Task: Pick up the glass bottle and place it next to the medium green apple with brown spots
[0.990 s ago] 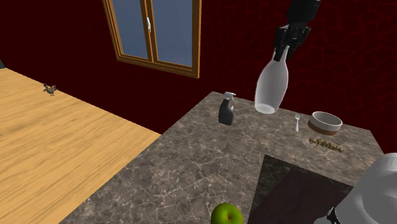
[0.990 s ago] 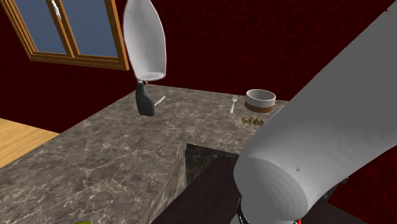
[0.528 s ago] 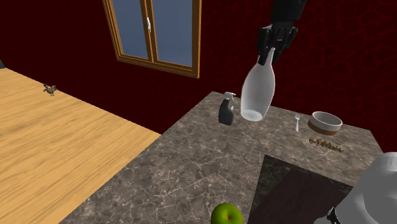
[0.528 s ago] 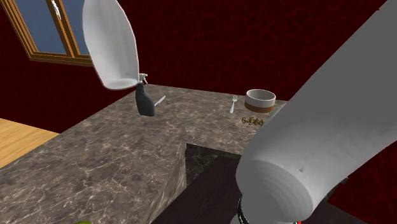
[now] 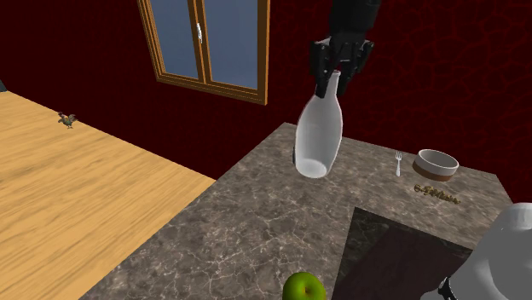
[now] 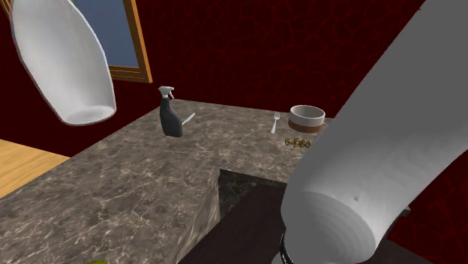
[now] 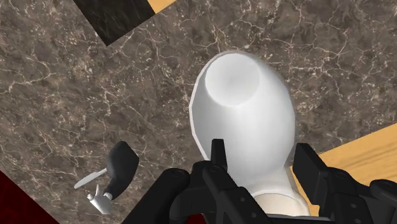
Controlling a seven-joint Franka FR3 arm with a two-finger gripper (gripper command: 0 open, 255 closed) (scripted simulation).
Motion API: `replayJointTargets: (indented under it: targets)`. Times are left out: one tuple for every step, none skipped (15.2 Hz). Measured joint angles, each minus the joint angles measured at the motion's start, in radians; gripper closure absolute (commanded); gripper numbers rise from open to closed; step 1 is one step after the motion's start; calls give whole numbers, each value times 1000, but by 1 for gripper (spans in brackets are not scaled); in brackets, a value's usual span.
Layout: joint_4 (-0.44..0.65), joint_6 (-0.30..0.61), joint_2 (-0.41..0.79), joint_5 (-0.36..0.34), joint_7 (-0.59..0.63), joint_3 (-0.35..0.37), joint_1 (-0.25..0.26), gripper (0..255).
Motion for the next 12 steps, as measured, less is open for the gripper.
replayJointTargets:
  targets:
    - [32,-8,24,-3,30,24,6,255]
    - [50,-11,40,-5,58,45,12,255]
    - [81,-17,66,-11,83,65,17,255]
    - [111,-25,90,-17,112,88,23,255]
    - [126,-21,111,-23,141,110,31,255]
    - [160,-28,141,-34,172,134,39,255]
    - [175,-25,162,-42,203,156,48,255]
    - [223,-38,201,-59,231,179,56,255]
    - [241,-36,226,-71,260,200,67,255]
    - [272,-42,257,-88,291,222,80,255]
    - [318,-58,295,-110,324,246,95,255]
    - [373,-76,341,-138,356,270,114,255]
